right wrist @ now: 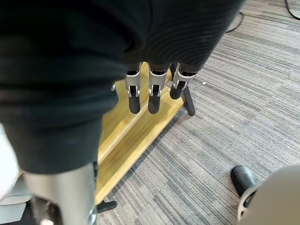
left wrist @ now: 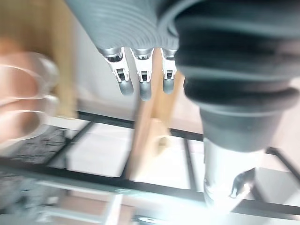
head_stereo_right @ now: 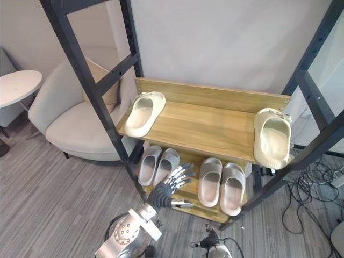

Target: Organize the slippers on the shoe rack

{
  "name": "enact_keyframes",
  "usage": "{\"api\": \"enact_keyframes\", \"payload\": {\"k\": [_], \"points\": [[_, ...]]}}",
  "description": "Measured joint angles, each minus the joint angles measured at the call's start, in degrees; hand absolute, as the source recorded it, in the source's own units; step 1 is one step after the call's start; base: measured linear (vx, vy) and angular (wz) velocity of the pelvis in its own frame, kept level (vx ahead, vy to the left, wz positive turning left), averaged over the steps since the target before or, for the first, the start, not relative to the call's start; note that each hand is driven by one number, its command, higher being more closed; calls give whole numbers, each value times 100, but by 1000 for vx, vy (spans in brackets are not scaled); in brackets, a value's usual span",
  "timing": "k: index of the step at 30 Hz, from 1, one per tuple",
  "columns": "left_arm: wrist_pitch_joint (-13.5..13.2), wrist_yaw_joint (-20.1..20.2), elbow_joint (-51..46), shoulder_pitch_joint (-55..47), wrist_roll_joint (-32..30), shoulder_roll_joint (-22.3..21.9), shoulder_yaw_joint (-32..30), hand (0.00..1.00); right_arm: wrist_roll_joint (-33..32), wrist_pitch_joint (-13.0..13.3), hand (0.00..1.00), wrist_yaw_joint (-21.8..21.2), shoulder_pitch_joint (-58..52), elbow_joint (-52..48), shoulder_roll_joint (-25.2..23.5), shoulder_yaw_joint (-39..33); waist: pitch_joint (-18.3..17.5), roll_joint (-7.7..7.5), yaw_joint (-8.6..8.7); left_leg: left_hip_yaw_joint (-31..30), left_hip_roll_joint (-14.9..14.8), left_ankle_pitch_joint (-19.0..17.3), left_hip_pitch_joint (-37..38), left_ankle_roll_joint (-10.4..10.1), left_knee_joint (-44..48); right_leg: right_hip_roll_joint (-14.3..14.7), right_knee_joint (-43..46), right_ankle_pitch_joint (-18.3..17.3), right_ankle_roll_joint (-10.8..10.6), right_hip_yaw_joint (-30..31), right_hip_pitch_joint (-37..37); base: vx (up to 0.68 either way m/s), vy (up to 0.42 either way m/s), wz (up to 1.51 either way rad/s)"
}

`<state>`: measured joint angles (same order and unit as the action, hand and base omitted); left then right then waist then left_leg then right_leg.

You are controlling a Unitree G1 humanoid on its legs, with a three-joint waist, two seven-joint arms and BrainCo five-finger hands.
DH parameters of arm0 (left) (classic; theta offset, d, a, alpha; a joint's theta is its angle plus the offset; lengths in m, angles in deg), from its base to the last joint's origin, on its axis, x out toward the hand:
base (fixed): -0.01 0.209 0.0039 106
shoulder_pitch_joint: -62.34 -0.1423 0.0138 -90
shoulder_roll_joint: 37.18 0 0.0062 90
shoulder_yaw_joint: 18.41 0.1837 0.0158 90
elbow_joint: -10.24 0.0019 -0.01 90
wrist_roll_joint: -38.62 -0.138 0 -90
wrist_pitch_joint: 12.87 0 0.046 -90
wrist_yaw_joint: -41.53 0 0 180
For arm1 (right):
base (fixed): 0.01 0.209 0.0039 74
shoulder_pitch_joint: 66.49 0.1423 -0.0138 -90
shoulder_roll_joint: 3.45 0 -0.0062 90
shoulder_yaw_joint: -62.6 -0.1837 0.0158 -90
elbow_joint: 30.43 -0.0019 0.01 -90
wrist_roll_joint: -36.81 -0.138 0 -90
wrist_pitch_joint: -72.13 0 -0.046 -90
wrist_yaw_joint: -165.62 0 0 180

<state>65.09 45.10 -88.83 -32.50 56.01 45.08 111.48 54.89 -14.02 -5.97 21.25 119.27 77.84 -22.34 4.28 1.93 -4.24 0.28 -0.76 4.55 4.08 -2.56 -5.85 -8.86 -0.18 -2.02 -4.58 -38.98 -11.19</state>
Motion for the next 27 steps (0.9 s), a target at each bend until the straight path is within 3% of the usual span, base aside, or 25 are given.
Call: {"api": "enact_keyframes", "payload": {"k": [6, 13, 20, 27], "points": [[-121, -233, -514, 332, 195, -67, 14, 0, -1, -4, 0, -15, -3, 5, 30, 41, -13, -1, -1, 137, -25, -35, 203, 3, 0, -5, 48, -14, 11, 167, -113, -7, -9, -12], [-166, -633, -667, 636, -30, -134, -275, 0, -7, -5, 0, -69, -16, 3, 65, 80, -113, 17, 15, 243, -79, -107, 236, -42, -7, -2, 129, -121, 22, 309, -66, -42, -14, -10], [-207, -1121, -641, 1138, -498, -105, -1356, 0, -10, -36, 0, -124, -20, -30, 83, 77, -137, 20, 59, 400, -141, -120, 217, -65, -17, 64, 74, -79, 52, 475, 34, 2, -22, -12], [-213, -1471, 294, 1904, -788, 148, -2507, 0, -9, -116, 0, -225, -19, -155, 76, 72, -141, -22, 101, 505, -184, -112, 198, -76, -2, 171, -80, 37, 108, 577, 111, 42, -27, -10]]}}
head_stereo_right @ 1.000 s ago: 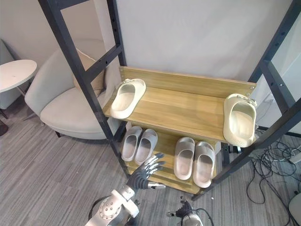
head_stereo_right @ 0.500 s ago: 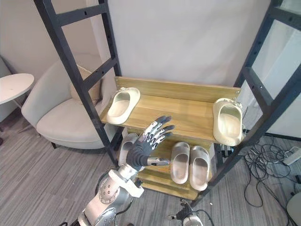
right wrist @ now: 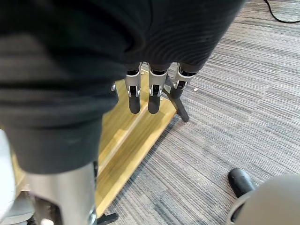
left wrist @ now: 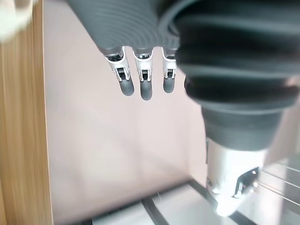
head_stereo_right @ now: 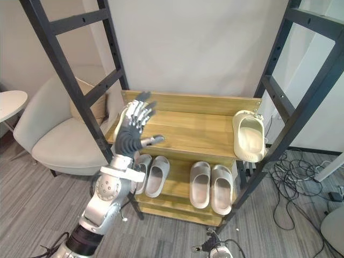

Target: Organize the slippers on the shoe rack

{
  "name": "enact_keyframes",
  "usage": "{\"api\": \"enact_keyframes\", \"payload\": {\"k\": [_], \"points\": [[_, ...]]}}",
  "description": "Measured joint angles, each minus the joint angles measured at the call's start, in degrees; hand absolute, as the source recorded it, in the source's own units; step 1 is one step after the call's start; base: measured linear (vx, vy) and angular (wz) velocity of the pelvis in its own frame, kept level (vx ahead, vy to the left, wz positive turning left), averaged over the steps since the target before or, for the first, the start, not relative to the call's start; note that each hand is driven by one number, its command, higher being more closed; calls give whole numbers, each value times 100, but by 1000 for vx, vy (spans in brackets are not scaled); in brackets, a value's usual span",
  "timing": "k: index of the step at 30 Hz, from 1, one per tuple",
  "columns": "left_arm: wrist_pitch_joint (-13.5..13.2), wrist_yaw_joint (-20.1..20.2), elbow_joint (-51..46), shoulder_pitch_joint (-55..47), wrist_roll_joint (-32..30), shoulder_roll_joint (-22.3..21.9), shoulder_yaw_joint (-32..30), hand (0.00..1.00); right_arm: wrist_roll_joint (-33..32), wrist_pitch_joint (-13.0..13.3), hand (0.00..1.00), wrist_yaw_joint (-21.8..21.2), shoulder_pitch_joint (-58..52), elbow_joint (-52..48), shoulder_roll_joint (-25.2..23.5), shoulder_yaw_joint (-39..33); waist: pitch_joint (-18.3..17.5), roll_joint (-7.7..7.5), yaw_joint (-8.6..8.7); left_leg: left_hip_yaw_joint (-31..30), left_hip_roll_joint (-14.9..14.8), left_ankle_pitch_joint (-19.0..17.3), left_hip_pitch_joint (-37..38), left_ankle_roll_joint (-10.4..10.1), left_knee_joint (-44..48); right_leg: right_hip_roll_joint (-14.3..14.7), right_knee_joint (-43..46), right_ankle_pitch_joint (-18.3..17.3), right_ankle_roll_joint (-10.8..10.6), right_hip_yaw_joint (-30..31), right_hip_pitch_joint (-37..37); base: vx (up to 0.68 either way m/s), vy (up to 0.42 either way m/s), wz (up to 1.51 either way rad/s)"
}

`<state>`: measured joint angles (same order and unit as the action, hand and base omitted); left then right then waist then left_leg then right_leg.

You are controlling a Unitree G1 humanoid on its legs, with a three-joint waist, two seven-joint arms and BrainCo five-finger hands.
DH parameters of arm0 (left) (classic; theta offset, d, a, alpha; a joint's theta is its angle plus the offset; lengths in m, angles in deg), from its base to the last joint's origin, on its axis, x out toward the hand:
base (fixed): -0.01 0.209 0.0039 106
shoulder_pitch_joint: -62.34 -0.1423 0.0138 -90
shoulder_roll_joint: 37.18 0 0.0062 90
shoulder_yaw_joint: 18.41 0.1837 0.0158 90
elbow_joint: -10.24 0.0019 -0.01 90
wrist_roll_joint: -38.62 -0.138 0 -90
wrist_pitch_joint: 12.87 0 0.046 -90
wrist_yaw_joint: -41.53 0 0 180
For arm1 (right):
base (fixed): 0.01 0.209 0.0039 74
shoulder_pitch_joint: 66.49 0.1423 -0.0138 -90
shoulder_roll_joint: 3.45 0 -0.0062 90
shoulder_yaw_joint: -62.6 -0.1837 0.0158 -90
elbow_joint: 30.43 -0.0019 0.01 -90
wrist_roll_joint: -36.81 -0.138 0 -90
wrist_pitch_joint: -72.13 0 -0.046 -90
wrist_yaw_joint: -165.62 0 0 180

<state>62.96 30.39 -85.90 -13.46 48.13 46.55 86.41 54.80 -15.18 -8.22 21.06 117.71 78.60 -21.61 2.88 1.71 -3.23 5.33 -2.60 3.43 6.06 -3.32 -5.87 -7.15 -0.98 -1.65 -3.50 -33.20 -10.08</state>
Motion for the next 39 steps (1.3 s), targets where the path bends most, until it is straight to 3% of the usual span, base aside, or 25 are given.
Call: {"api": "enact_keyframes", "payload": {"k": [5, 16, 30, 39], "points": [[127, -256, 862, 348, -68, 717, -751, 0, 0, -55, 0, -74, -6, -297, -10, -7, 68, -153, 56, 115, -56, -56, -102, -75, -1, 137, -335, 111, 43, 101, 47, 36, -34, -13], [374, -499, 2080, 1242, -392, 1821, -1388, 0, -10, -47, 0, -130, 117, -568, -8, -127, 95, -147, 79, 327, -75, -65, -386, -87, 2, 209, -410, 226, 94, 328, 398, 16, 3, -12], [601, -327, 2802, 1928, -873, 2334, -1435, 0, -51, -46, 0, -239, 96, -784, -72, -128, 267, -98, 123, 503, -105, -68, -512, -90, 1, 227, -411, 323, 134, 550, 641, -37, 13, -9], [782, -213, 3582, 2179, -1168, 2338, -1300, 0, -48, -35, 0, -296, 13, -788, -130, -117, 382, 72, 127, 492, -110, -40, -612, -90, 0, 239, -410, 333, 150, 559, 738, -34, 4, -1]]}}
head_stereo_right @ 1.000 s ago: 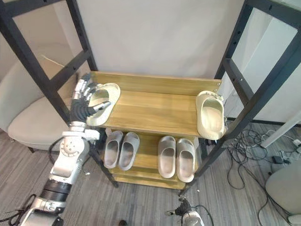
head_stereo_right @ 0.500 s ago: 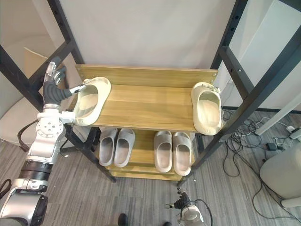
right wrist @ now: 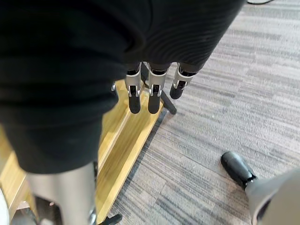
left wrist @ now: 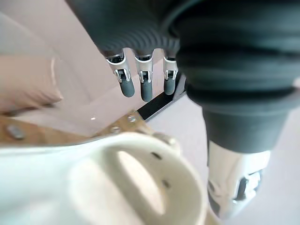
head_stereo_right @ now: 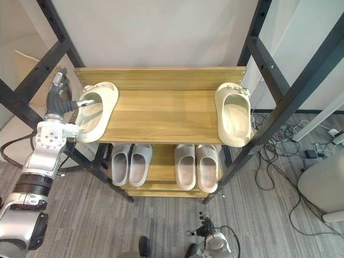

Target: Organize the slippers on the shoe rack

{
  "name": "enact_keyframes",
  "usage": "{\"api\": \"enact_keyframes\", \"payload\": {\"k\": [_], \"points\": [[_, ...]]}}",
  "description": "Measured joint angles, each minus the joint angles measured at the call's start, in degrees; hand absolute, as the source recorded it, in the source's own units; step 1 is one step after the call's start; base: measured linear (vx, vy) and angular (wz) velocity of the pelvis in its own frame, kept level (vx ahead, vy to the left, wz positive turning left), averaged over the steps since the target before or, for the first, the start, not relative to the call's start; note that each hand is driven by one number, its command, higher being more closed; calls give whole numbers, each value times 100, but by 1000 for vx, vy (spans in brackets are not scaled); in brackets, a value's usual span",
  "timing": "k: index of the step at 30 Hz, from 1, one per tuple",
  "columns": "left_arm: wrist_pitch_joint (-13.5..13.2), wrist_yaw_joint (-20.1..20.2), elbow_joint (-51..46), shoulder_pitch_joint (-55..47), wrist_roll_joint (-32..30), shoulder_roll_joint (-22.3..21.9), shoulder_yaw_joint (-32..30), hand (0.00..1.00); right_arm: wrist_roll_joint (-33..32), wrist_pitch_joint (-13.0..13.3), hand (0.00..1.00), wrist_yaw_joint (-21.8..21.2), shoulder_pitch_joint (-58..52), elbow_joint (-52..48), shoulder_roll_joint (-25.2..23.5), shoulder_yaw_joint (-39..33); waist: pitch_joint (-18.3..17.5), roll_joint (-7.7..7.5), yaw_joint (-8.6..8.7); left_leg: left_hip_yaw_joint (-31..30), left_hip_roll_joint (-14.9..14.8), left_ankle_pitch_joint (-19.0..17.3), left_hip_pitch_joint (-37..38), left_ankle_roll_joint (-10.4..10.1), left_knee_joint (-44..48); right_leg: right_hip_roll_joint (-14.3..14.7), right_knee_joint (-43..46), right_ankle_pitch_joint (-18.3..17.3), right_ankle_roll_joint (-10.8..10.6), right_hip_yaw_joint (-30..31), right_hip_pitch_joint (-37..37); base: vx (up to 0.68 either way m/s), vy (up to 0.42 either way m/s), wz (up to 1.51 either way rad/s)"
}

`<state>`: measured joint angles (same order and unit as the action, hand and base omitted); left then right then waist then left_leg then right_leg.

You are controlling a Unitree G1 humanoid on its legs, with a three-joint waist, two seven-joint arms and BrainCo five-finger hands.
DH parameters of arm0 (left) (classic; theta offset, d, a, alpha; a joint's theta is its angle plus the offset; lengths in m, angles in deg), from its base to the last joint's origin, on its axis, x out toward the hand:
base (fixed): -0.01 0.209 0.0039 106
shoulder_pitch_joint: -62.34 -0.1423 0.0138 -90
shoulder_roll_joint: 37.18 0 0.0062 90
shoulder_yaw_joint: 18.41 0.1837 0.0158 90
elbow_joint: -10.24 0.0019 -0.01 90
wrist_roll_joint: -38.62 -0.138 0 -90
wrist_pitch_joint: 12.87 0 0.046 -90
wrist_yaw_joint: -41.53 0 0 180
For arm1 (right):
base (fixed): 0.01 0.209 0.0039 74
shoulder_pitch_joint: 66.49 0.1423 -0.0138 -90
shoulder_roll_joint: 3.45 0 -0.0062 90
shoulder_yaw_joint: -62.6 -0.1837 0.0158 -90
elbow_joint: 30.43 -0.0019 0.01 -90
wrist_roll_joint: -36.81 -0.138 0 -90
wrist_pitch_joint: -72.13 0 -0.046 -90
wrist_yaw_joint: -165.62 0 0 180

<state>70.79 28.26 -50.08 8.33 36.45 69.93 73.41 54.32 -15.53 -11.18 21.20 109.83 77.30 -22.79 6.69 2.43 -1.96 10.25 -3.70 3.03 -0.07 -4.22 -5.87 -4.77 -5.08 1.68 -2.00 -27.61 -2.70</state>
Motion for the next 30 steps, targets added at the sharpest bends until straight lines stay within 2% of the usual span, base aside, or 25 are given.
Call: {"api": "enact_keyframes", "payload": {"k": [6, 11, 16, 23, 24, 30], "points": [[54, 17, 425, 279, -7, 178, 66, 0, 1, -9, 0, 25, -24, 14, -27, 8, 45, 53, -3, 39, -96, 57, -148, -41, 0, 71, -1, 18, 49, 71, 191, -68, -5, -6], [136, 132, 715, 445, -250, 426, 156, 0, 0, -8, 0, 35, -40, 14, -16, 13, 71, 96, -8, 110, -192, 97, -199, -97, -1, 158, -5, 11, 104, 128, 318, -60, -24, -9], [209, 187, 995, 684, -448, 479, 233, 0, 0, -7, 0, 87, -45, 14, -13, 16, 105, 161, -16, 99, -247, 133, -302, -145, -1, 209, -3, 16, 132, 119, 413, -36, -18, 0], [253, 252, 1365, 978, -466, 612, 445, 0, -3, -5, 0, 146, -37, 14, -29, 81, 112, 173, -20, 117, -285, 165, -399, -178, -2, 249, -14, 45, 182, 146, 525, -45, -8, -3], [306, 263, 1498, 1061, -509, 648, 493, 100, -4, -5, 0, 147, -31, 14, -29, 120, 119, 184, -21, 156, -292, 168, -407, -182, -3, 250, 3, 28, 208, 194, 579, -68, 7, -14], [368, 350, 1716, 1287, -680, 794, 547, 100, -7, -5, 0, 151, -17, 14, -148, 123, 144, 218, -26, 206, -310, 181, -589, -172, -3, 273, 94, 30, 207, 360, 854, -52, -1, -9]]}}
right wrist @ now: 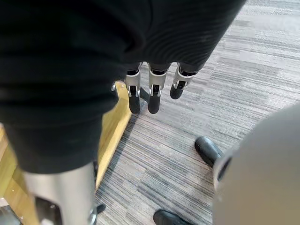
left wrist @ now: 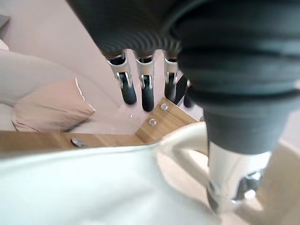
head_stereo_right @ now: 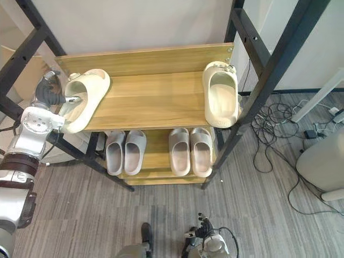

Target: Organize the slippers on the shoe rack

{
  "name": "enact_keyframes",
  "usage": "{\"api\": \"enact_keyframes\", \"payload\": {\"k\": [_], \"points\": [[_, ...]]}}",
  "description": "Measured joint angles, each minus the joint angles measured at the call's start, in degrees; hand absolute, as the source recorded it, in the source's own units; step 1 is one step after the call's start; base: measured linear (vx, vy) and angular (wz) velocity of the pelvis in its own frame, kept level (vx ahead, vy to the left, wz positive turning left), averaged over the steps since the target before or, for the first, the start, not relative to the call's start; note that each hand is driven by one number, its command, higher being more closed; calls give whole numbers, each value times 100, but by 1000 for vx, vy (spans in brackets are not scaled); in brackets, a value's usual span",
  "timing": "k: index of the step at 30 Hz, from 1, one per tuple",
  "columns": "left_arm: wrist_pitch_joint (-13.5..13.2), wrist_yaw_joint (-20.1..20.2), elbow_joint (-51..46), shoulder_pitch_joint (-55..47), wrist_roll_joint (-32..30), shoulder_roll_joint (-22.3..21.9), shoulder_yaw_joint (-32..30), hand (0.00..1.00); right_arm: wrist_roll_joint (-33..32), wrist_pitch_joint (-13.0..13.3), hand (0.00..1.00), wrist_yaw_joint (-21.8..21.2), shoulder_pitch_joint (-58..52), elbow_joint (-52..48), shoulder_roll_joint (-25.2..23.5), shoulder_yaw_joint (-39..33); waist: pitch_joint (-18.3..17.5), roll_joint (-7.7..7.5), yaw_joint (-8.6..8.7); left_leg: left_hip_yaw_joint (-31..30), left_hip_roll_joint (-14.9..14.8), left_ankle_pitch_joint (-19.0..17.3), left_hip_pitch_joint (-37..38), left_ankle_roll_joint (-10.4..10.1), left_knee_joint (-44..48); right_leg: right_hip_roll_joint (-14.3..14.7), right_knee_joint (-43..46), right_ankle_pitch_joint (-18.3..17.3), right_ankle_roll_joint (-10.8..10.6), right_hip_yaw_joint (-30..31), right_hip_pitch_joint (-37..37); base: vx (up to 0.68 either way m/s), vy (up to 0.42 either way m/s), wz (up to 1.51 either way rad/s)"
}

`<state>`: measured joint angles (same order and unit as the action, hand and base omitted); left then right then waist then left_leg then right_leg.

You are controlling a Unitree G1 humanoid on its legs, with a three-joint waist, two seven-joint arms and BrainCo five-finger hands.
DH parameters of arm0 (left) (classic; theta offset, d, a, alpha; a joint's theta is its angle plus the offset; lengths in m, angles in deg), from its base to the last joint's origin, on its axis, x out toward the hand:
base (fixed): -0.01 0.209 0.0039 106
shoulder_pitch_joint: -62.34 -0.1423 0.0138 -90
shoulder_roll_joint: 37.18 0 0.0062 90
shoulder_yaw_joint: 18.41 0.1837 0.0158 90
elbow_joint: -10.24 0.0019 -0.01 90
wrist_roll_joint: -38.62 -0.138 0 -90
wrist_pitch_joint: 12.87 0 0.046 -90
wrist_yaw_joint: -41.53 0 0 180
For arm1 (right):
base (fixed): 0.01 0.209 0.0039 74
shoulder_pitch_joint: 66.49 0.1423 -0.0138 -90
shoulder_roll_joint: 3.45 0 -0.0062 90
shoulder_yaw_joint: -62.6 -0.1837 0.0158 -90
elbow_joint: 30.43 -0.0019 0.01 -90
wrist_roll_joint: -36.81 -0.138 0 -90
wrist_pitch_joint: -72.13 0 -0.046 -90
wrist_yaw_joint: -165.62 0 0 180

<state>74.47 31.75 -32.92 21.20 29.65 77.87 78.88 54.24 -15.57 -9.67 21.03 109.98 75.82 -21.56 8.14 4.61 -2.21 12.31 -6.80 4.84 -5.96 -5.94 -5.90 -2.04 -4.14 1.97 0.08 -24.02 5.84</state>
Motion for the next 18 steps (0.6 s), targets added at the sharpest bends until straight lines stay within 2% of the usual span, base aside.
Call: {"api": "enact_keyframes", "payload": {"k": [18], "points": [[82, -9, 28, 0, -104, 112, 62, 100, -4, 28, 0, 8, -15, 1, -76, 3, 8, 2, -9, 138, 9, 53, 18, -11, 0, 5, -23, 164, 11, 185, 11, -12, -2, -3]]}}
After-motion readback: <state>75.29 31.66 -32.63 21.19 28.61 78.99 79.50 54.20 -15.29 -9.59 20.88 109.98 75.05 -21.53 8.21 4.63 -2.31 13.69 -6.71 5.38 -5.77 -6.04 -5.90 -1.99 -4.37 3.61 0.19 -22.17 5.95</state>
